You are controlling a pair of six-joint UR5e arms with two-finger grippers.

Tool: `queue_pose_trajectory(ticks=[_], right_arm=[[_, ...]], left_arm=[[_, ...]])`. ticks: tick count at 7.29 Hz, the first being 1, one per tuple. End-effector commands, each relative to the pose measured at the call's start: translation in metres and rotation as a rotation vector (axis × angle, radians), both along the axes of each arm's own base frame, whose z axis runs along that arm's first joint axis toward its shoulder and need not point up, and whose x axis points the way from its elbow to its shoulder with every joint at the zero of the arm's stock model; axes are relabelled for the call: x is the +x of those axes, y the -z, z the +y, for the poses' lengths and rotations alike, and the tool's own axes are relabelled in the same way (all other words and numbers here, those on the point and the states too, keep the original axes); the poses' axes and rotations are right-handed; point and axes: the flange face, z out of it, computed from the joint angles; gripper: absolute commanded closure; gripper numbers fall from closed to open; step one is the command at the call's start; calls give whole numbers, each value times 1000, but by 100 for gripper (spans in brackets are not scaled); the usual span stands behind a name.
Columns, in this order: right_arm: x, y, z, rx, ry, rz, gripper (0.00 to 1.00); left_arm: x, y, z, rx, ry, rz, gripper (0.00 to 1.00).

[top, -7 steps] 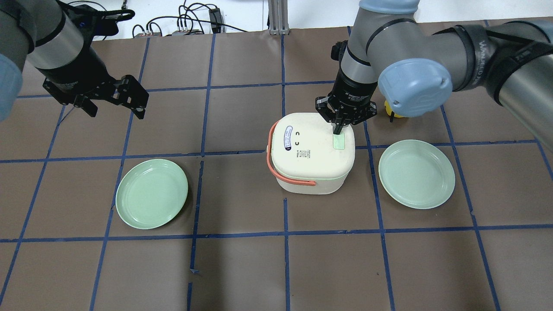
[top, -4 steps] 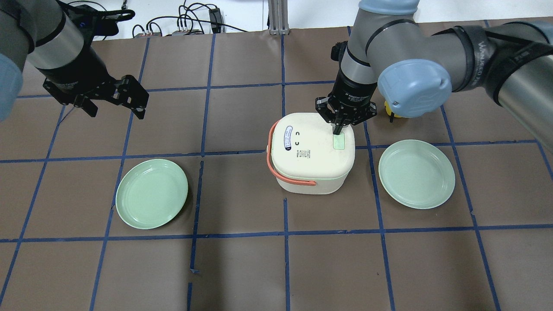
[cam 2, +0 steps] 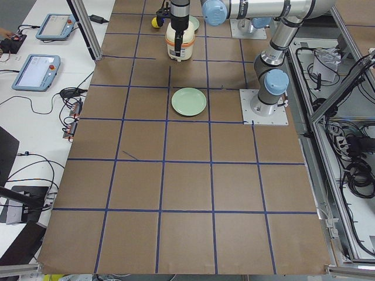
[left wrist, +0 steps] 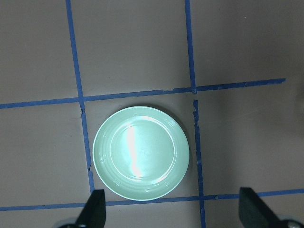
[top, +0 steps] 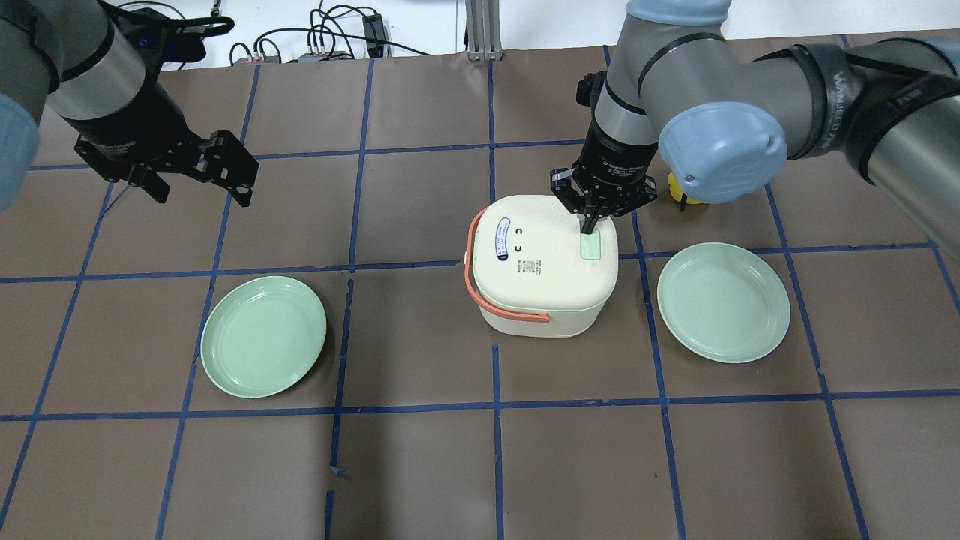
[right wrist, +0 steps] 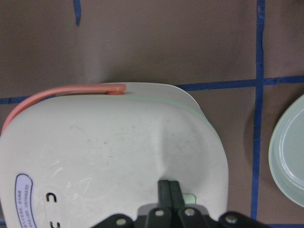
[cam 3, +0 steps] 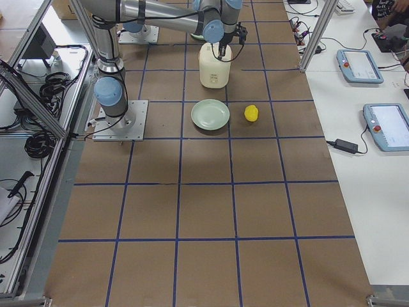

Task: Press rice cooker button
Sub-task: 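Press down on the green button with the closed right gripper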

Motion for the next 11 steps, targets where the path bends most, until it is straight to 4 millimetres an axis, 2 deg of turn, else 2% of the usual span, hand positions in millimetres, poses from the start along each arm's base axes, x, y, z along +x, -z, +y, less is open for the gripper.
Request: queue_pose_trajectory(ticks=[1,5,11], right_arm=[[-1,0,0,-2,-8,1,87],[1,-11,2,-19,8,0,86],[-2,-3,1,-3,-4,4,86]], left_arm=[[0,0,0,0,0,0,0],[0,-1,0,-1,0,0,0],[0,0,0,1,1,0,0]])
